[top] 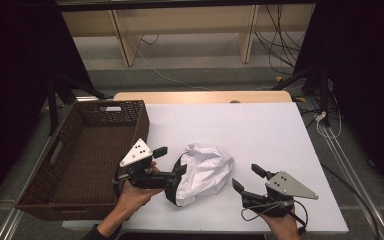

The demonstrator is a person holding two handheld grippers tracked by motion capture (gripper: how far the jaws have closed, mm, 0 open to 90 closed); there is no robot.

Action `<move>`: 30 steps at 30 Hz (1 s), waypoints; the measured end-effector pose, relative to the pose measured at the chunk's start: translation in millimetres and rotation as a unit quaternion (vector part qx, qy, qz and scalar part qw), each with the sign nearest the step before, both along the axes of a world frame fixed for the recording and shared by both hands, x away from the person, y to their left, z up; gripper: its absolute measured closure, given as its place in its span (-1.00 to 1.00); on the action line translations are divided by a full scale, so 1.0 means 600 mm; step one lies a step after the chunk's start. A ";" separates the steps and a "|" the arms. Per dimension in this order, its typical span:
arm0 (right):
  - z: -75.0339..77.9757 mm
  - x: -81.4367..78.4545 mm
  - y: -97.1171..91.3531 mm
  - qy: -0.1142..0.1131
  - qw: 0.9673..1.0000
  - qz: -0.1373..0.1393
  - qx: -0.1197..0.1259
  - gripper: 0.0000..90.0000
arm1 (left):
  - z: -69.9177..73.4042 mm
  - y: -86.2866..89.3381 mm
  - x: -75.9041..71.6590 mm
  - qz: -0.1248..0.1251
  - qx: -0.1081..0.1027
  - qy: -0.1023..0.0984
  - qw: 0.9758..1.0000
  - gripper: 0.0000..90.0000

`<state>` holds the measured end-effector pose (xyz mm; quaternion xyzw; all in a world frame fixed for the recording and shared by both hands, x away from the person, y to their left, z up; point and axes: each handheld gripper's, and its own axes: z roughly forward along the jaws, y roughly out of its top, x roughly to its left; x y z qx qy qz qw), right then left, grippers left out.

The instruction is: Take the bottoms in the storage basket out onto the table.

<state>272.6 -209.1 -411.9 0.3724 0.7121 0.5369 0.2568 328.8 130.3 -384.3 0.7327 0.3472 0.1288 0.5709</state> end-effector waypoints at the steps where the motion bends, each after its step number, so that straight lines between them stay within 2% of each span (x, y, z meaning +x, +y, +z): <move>1: 0.000 0.000 0.000 0.000 1.000 0.001 0.000 -0.42 | 0.000 0.000 -0.002 -0.001 0.001 0.000 1.000 -0.77; 6: 0.000 0.000 0.000 0.000 1.000 0.002 0.002 -0.43 | -0.002 -0.004 -0.013 -0.009 0.005 -0.007 1.000 -0.78; 12: 0.000 0.000 0.001 -0.004 1.000 0.005 0.004 -0.49 | -0.015 -0.011 -0.024 -0.018 0.021 -0.016 0.999 -0.82; 18: 0.001 -0.001 0.002 -0.002 1.000 0.006 0.005 -0.52 | -0.023 -0.005 -0.025 -0.018 0.008 0.001 1.000 -0.94; 23: 0.001 0.000 0.003 -0.001 1.000 0.008 0.006 -0.55 | -0.028 -0.003 -0.032 -0.015 0.004 -0.003 1.000 -1.00; 26: 0.001 0.000 0.002 -0.002 1.000 0.007 0.007 -0.56 | -0.029 -0.006 -0.034 -0.014 0.011 -0.012 1.000 -1.00; 30: 0.001 0.000 0.001 -0.001 1.000 0.005 0.006 -0.57 | -0.032 -0.007 -0.034 -0.013 0.013 -0.013 1.000 -1.00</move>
